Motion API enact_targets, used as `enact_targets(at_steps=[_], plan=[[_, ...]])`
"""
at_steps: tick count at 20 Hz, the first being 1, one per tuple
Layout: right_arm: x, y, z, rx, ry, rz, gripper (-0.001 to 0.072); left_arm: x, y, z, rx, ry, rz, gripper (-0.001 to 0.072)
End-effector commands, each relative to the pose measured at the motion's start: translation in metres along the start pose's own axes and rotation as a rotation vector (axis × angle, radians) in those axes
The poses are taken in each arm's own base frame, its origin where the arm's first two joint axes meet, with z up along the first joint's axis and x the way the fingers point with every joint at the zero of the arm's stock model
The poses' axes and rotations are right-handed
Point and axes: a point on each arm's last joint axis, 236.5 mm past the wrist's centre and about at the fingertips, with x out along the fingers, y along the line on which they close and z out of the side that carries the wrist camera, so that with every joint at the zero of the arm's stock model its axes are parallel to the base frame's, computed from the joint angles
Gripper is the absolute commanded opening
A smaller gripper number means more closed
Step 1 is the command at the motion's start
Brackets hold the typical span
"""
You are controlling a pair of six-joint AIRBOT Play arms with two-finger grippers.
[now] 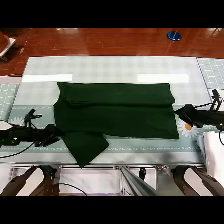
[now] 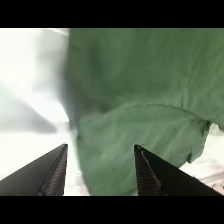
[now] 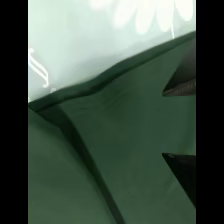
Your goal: Fold the shirts.
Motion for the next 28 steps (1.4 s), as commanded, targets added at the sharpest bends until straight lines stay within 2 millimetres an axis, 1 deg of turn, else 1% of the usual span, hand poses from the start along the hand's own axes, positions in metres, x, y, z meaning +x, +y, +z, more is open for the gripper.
enact_targets(at_steps=[1, 2, 3, 4, 5, 6, 7, 8, 9, 12, 15, 16, 17, 19, 21, 22, 24, 25, 26, 27, 28], plan=[[-0.004, 0.005, 0.007, 0.020, -0.023, 0.020, 0.0413, 0.029, -0.005, -0.002, 0.006, 0.011, 0.001, 0.0504], [-0.010, 0.003, 0.015, 0.030, -0.042, 0.019, 0.0413, 0.040, -0.007, -0.006, 0.024, 0.025, 0.009, 0.0503], [-0.020, -0.003, 0.025, 0.047, -0.066, 0.010, 0.0413, 0.048, -0.009, -0.013, 0.049, 0.053, 0.019, 0.0493], [-0.034, -0.016, 0.035, 0.068, -0.088, -0.015, 0.0413, 0.055, -0.011, -0.022, 0.089, 0.095, 0.031, 0.0340], [-0.046, -0.032, 0.038, 0.090, -0.092, -0.052, 0.0413, 0.059, -0.011, -0.028, 0.129, 0.122, 0.038, 0.0050], [-0.054, -0.052, 0.027, 0.118, -0.050, -0.103, 0.0413, 0.060, -0.011, -0.030, 0.137, 0.130, 0.039, 0.0024], [-0.058, -0.070, 0.004, 0.142, 0.036, -0.157, 0.0413, 0.059, -0.011, -0.029, 0.137, 0.127, 0.038, 0.0024], [-0.059, -0.084, -0.027, 0.173, 0.148, -0.208, 0.0413, 0.059, -0.011, -0.027, 0.133, 0.121, 0.036, 0.0024], [-0.055, -0.089, -0.045, 0.222, 0.200, -0.225, 0.0413, 0.058, -0.011, -0.026, 0.128, 0.118, 0.035, 0.0024], [-0.037, -0.089, -0.082, 0.268, 0.293, -0.200, 0.0413, 0.058, -0.011, -0.027, 0.128, 0.120, 0.035, 0.0024], [-0.022, -0.089, -0.100, 0.256, 0.349, -0.203, 0.0413, 0.059, -0.011, -0.027, 0.130, 0.121, 0.036, 0.0024], [-0.016, -0.089, -0.101, 0.240, 0.365, -0.204, 0.0413, 0.059, -0.011, -0.027, 0.130, 0.121, 0.036, 0.0024], [-0.010, -0.089, -0.095, 0.236, 0.349, -0.203, 0.0413, 0.058, -0.011, -0.027, 0.129, 0.121, 0.035, 0.0024], [0.003, -0.085, -0.077, 0.254, 0.288, -0.161, 0.0413, 0.058, -0.011, -0.028, 0.129, 0.122, 0.035, 0.0024], [0.017, -0.075, -0.063, 0.274, 0.252, -0.090, 0.0413, 0.059, -0.011, -0.027, 0.129, 0.121, 0.035, 0.0024], [0.023, -0.071, -0.060, 0.281, 0.247, -0.064, 0.0411, 0.058, -0.011, -0.027, 0.129, 0.120, 0.035, 0.0024], [0.038, -0.066, -0.064, 0.257, 0.285, -0.058, 0.0407, 0.059, -0.011, -0.026, 0.128, 0.115, 0.033, 0.0024], [0.045, -0.062, -0.067, 0.226, 0.312, -0.063, 0.0356, 0.059, -0.013, -0.026, 0.123, 0.114, 0.026, 0.0024], [0.049, -0.056, -0.066, 0.190, 0.330, -0.062, 0.0184, 0.058, -0.015, -0.024, 0.122, 0.111, 0.020, 0.0024], [0.047, -0.046, -0.061, 0.129, 0.342, -0.045, 0.0032, 0.055, -0.020, -0.021, 0.132, 0.105, 0.014, 0.0024], [0.041, -0.036, -0.053, 0.087, 0.343, -0.030, 0.0029, 0.050, -0.027, -0.015, 0.147, 0.097, 0.002, 0.0024]])
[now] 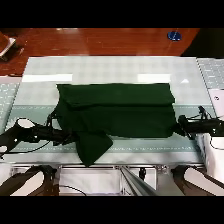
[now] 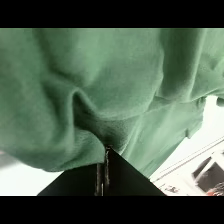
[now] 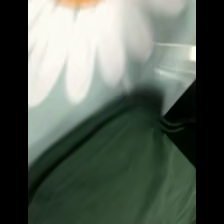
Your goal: Fold the shirts.
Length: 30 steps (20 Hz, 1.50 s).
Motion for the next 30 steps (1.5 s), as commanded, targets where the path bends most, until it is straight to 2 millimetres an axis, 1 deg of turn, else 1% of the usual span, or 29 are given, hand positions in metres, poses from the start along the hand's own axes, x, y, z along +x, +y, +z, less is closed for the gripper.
enact_targets(at_steps=[1, 2, 5, 6, 8, 10, 12, 14, 17, 19, 20, 22, 24, 25, 26, 27, 28, 30], plan=[[-0.012, 0.033, 0.014, -0.129, 0.005, 0.027, 0.0029, -0.017, -0.012, 0.024, 0.041, -0.064, -0.007, 0.0024], [-0.024, 0.042, 0.021, -0.160, -0.004, 0.031, 0.0029, -0.031, -0.022, 0.037, 0.064, -0.096, -0.023, 0.0024], [-0.055, 0.067, 0.055, -0.216, -0.102, 0.034, 0.0029, -0.079, -0.048, 0.091, 0.122, -0.238, -0.043, 0.0024], [-0.062, 0.075, 0.064, -0.226, -0.120, 0.050, 0.0029, -0.091, -0.058, 0.107, 0.141, -0.271, -0.048, 0.0024], [-0.069, 0.093, 0.083, -0.230, -0.145, 0.098, 0.0029, -0.108, -0.077, 0.140, 0.167, -0.308, -0.064, 0.0024], [-0.070, 0.113, 0.100, -0.243, -0.154, 0.157, 0.0029, -0.117, -0.098, 0.175, 0.183, -0.324, -0.099, 0.0024], [-0.062, 0.129, 0.116, -0.278, -0.157, 0.161, 0.0029, -0.119, -0.113, 0.209, 0.185, -0.324, -0.110, 0.0024], [-0.055, 0.143, 0.137, -0.284, -0.175, 0.161, 0.0029, -0.114, -0.125, 0.235, 0.190, -0.287, -0.122, 0.0024], [-0.044, 0.158, 0.164, -0.287, -0.169, 0.168, 0.0029, -0.109, -0.133, 0.270, 0.166, -0.253, -0.138, 0.0024], [-0.034, 0.164, 0.177, -0.283, -0.156, 0.174, 0.0029, -0.103, -0.134, 0.285, 0.168, -0.226, -0.144, 0.0024], [-0.029, 0.164, 0.184, -0.281, -0.152, 0.173, 0.0029, -0.099, -0.133, 0.291, 0.166, -0.213, -0.145, 0.0024], [-0.017, 0.165, 0.193, -0.275, -0.143, 0.175, 0.0029, -0.092, -0.128, 0.304, 0.154, -0.215, -0.146, 0.0024], [-0.007, 0.164, 0.200, -0.266, -0.131, 0.179, 0.0031, -0.086, -0.123, 0.311, 0.145, -0.212, -0.145, 0.0024], [-0.003, 0.164, 0.204, -0.260, -0.134, 0.183, 0.0149, -0.082, -0.121, 0.313, 0.148, -0.213, -0.142, 0.0030], [-0.001, 0.164, 0.206, -0.256, -0.139, 0.186, 0.0429, -0.081, -0.120, 0.314, 0.146, -0.213, -0.142, 0.0194], [-0.003, 0.164, 0.208, -0.263, -0.145, 0.184, 0.0414, -0.086, -0.121, 0.315, 0.149, -0.217, -0.143, 0.0497], [-0.013, 0.160, 0.210, -0.265, -0.145, 0.183, 0.0414, -0.096, -0.119, 0.315, 0.158, -0.216, -0.145, 0.0504], [-0.043, 0.149, 0.216, -0.251, -0.165, 0.186, 0.0414, -0.131, -0.106, 0.314, 0.159, -0.229, -0.124, 0.0504]])
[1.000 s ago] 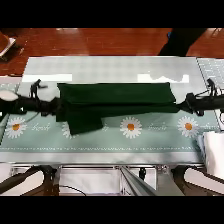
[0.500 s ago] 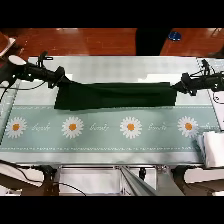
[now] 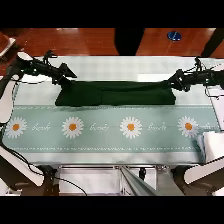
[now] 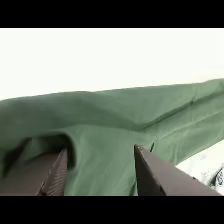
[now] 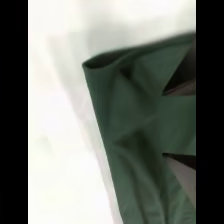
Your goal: Fold the shirts.
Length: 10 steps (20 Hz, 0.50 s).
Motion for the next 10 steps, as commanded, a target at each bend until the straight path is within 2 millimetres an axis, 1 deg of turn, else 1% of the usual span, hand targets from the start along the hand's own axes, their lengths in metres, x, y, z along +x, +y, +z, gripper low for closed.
enact_targets(at_steps=[1, 3, 4, 5, 6, 7, 10], plan=[[-0.043, -0.016, 0.014, 0.019, -0.043, -0.012, 0.0414, -0.049, 0.017, 0.001, 0.007, -0.001, 0.047, 0.0503], [-0.076, -0.041, 0.014, 0.030, -0.068, -0.086, 0.0414, -0.089, 0.038, -0.014, 0.017, 0.014, 0.146, 0.0504], [-0.087, -0.056, 0.011, 0.041, -0.067, -0.140, 0.0414, -0.103, 0.046, -0.022, 0.015, 0.007, 0.190, 0.0504], [-0.090, -0.069, 0.007, 0.058, -0.063, -0.179, 0.0414, -0.113, 0.047, -0.030, 0.023, -0.024, 0.206, 0.0504], [-0.086, -0.074, 0.002, 0.070, -0.050, -0.187, 0.0414, -0.117, 0.046, -0.036, 0.020, -0.076, 0.216, 0.0504], [-0.077, -0.078, -0.004, 0.083, -0.041, -0.188, 0.0414, -0.117, 0.043, -0.043, 0.011, -0.153, 0.221, 0.0504], [-0.041, -0.082, -0.019, 0.107, -0.027, -0.179, 0.0414, -0.110, 0.020, -0.067, 0.040, -0.402, 0.169, 0.0504]])
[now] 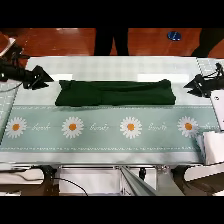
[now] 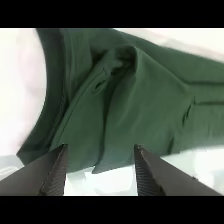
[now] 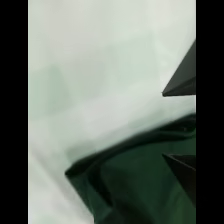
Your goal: Fold the shirts.
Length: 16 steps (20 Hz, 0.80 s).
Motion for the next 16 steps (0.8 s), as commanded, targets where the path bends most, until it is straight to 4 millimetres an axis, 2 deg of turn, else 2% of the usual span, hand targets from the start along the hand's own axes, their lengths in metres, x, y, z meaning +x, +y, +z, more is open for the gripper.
enact_targets(at_steps=[1, 3, 5, 8, 9, 10, 11, 12, 14, 16], plan=[[0.031, -0.004, -0.018, 0.016, 0.031, -0.006, 0.0414, -0.009, -0.011, -0.023, -0.009, -0.290, -0.005, 0.0504], [0.051, 0.012, -0.025, 0.012, 0.068, 0.050, 0.0414, -0.006, -0.018, -0.043, 0.010, -0.328, -0.003, 0.0504], [0.069, 0.031, -0.033, 0.014, 0.103, 0.106, 0.0414, 0.003, -0.030, -0.058, 0.039, -0.287, -0.019, 0.0504], [0.087, 0.052, -0.049, -0.028, 0.150, 0.117, 0.0396, 0.019, -0.048, -0.070, 0.086, -0.242, -0.037, 0.0503], [0.087, 0.061, -0.053, -0.054, 0.162, 0.125, 0.0281, 0.024, -0.054, -0.073, 0.097, -0.230, -0.043, 0.0503], [0.081, 0.068, -0.053, -0.089, 0.168, 0.136, 0.0062, 0.028, -0.058, -0.077, 0.103, -0.216, -0.050, 0.0491], [0.071, 0.076, -0.052, -0.116, 0.162, 0.146, 0.0029, 0.032, -0.062, -0.080, 0.109, -0.204, -0.057, 0.0329], [0.056, 0.078, -0.047, -0.135, 0.138, 0.144, 0.0029, 0.035, -0.065, -0.083, 0.114, -0.195, -0.062, 0.0036], [0.016, 0.077, -0.044, -0.189, 0.093, 0.107, 0.0029, 0.043, -0.081, -0.090, 0.152, -0.180, -0.088, 0.0024], [-0.027, 0.071, -0.056, -0.258, 0.055, 0.025, 0.0029, 0.056, -0.107, -0.096, 0.202, -0.170, -0.115, 0.0024]])
